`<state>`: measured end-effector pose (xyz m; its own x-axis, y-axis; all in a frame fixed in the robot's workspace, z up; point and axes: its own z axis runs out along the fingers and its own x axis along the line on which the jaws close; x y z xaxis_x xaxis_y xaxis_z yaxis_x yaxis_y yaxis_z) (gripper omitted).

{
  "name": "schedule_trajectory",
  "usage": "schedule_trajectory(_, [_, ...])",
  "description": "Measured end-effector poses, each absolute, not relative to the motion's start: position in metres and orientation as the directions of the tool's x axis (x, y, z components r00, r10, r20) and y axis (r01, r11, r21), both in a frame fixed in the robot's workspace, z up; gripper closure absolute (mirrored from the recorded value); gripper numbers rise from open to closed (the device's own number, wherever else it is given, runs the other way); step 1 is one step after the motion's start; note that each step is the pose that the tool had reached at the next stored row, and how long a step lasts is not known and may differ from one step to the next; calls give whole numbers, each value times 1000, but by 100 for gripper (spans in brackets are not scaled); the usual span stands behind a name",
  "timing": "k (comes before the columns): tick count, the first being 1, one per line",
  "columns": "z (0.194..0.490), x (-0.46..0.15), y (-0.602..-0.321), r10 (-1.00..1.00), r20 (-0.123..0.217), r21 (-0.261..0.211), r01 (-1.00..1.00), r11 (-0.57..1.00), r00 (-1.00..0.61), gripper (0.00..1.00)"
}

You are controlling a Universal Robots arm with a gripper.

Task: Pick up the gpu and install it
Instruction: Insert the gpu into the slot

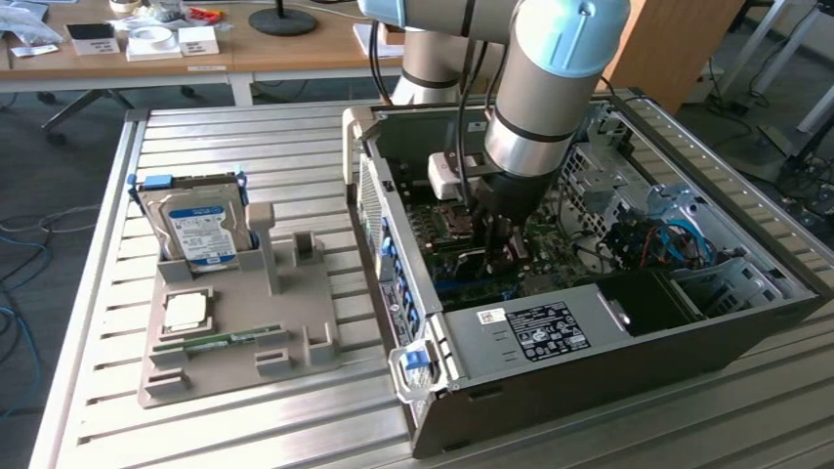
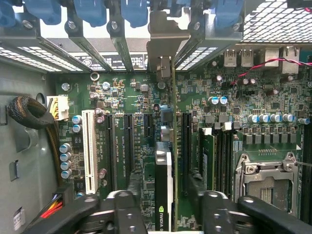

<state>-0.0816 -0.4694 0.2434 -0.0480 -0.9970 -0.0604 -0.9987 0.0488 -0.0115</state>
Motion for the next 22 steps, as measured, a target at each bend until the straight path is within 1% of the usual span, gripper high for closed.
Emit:
schedule_trajectory(1, [243, -82, -469, -997, -60, -12, -999, 49, -48, 48])
schedule_trajectory(14, [252, -82, -468, -997, -60, -12, -999, 49, -48, 48])
schedule_trajectory(22, [253, -82, -468, -997, -60, -12, -999, 49, -48, 48])
